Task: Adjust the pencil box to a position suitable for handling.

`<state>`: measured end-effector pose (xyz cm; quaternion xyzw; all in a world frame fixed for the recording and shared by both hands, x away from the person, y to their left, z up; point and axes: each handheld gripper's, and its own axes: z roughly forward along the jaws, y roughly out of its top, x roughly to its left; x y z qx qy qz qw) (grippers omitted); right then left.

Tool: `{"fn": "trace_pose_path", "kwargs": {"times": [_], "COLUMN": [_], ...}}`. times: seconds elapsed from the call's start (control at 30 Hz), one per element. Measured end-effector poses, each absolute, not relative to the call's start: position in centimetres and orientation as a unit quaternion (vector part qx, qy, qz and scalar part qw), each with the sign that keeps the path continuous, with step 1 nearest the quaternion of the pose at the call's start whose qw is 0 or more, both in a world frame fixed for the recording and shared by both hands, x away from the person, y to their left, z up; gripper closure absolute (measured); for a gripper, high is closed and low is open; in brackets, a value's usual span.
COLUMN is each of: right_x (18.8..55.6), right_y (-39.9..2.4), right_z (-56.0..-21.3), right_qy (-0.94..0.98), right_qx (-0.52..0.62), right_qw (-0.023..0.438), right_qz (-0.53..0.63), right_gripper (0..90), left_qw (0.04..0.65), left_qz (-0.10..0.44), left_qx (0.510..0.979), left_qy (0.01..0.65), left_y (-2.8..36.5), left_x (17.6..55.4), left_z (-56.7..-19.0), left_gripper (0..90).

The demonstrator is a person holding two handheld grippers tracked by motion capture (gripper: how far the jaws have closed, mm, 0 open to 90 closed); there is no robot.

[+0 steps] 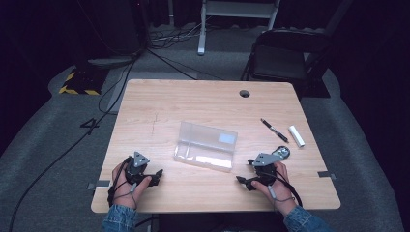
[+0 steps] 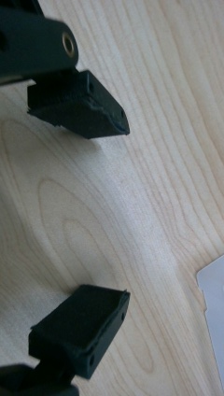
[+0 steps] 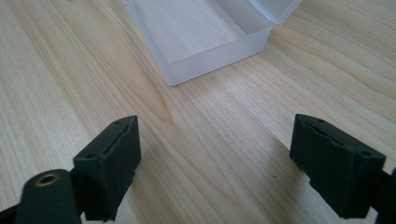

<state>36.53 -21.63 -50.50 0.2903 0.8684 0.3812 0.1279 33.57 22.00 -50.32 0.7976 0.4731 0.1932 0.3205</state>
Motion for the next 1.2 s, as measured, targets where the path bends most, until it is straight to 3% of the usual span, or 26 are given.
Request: {"fn": "trace_pose_path", "kwargs": {"times": [0.27, 0.47, 0.83, 1.2], "right_x": [36.5, 36.4, 37.6, 40.2], "right_y": [-21.6, -21.6, -19.6, -18.0], "right_z": [-50.5, -50.2, -48.4, -48.6], "right_qy": [0.868, 0.864, 0.854, 0.852], "right_qx": [0.291, 0.294, 0.299, 0.326], "right_qw": [0.130, 0.122, 0.117, 0.134], "right_qz": [0.382, 0.390, 0.409, 0.386], "right_gripper": [17.6, 28.2, 29.1, 29.2], "left_qw": [0.344, 0.363, 0.394, 0.368], "left_qz": [0.185, 0.185, 0.181, 0.194], "left_qx": [0.777, 0.769, 0.762, 0.788], "left_qy": [0.493, 0.493, 0.481, 0.455], "left_y": [22.0, 21.5, 20.3, 19.3], "left_x": [33.3, 33.6, 34.3, 34.3], "left_z": [-49.5, -49.1, -48.5, -49.2], "left_gripper": [19.8, 18.8, 22.1, 24.6]}}
